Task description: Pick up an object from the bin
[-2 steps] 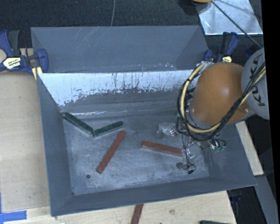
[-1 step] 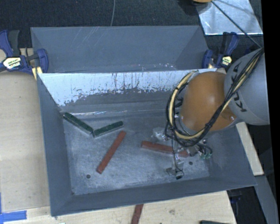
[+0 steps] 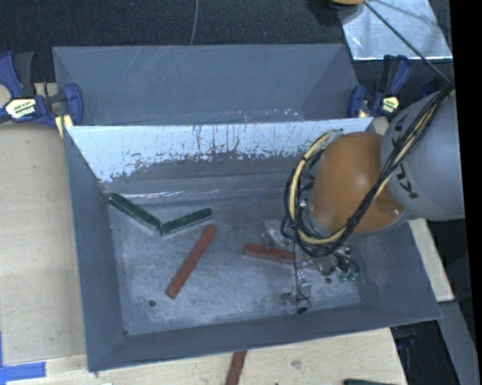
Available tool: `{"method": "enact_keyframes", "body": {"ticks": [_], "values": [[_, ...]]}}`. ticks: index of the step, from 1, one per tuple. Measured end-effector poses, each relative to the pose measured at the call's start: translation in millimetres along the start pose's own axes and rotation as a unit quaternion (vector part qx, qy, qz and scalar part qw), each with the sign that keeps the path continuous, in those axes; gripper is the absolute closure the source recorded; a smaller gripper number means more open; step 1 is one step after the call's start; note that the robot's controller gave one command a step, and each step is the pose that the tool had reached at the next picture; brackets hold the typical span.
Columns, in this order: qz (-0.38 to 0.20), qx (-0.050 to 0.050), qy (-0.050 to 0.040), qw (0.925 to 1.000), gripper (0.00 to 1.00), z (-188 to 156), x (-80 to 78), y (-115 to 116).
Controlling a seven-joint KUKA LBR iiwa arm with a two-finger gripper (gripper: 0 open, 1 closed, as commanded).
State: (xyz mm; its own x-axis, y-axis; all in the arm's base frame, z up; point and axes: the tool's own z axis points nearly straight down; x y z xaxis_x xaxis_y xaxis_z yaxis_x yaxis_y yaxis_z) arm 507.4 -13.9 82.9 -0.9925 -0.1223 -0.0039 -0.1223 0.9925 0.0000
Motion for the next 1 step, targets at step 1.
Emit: {"method": "enact_keyframes", "body": {"ticks": [1], "values": [[-0.100,0.001,-0.0017,0.9950,1.00,11.7,-105.6,-41.4]]}}
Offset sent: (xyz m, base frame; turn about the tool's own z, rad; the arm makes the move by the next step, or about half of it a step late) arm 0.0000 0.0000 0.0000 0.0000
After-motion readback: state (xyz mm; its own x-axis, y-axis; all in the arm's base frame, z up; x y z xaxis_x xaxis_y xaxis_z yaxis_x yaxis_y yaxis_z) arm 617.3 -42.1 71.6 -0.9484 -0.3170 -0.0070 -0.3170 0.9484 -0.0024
